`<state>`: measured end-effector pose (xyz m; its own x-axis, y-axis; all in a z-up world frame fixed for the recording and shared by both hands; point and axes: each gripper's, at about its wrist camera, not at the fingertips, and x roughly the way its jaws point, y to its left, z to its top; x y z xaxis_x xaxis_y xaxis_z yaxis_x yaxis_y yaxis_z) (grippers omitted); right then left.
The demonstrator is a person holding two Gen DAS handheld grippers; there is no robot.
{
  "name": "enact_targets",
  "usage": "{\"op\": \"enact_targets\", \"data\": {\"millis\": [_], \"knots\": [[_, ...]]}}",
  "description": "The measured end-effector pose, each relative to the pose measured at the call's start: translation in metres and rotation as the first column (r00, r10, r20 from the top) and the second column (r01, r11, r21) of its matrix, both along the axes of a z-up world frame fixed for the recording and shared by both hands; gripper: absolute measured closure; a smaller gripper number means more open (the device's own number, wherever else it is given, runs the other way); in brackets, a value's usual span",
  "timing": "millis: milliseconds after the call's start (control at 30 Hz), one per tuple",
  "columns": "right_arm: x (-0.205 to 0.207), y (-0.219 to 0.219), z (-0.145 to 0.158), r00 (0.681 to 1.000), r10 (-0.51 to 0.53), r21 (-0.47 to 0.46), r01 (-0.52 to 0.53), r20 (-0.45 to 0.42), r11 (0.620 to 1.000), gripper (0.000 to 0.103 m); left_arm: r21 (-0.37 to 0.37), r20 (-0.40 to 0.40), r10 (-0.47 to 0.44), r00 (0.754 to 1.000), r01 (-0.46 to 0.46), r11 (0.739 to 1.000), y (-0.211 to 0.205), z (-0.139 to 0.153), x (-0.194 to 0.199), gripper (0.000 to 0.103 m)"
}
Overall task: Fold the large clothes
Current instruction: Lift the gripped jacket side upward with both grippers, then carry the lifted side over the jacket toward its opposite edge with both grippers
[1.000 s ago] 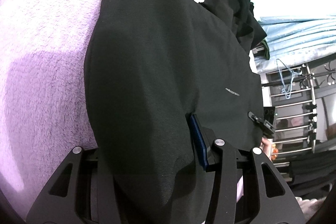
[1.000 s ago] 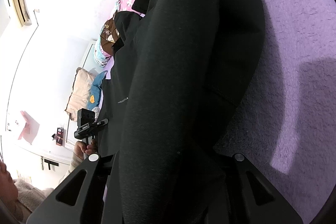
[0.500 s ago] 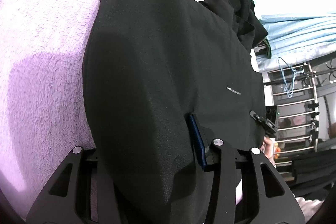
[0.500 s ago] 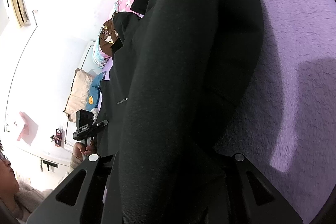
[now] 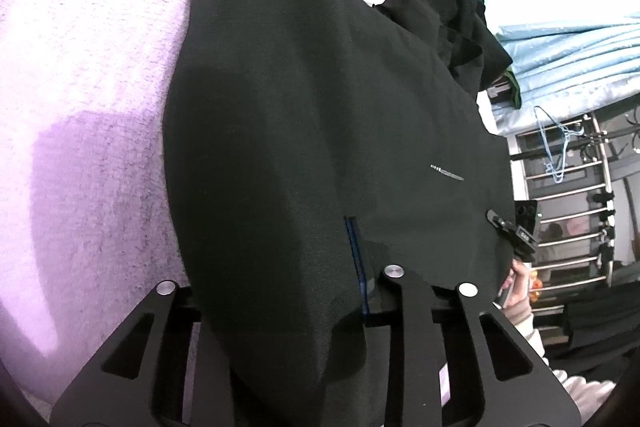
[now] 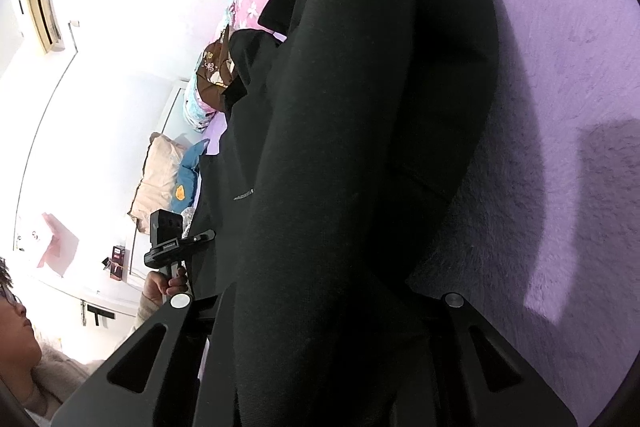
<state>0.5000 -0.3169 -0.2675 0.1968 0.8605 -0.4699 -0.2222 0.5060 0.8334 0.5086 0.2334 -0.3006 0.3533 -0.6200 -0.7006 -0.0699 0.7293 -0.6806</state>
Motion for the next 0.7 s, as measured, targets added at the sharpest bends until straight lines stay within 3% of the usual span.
{"op": "enact_targets", "data": {"millis": [700], "knots": [[-0.014,0.013,0.043,0.995,0.011,0.069,-0.018,0.102,0.997,0.092,-0.014,0.042,-0.013,0.999,0.014,1.0,0.001,0.029,-0.012,0.086]]}}
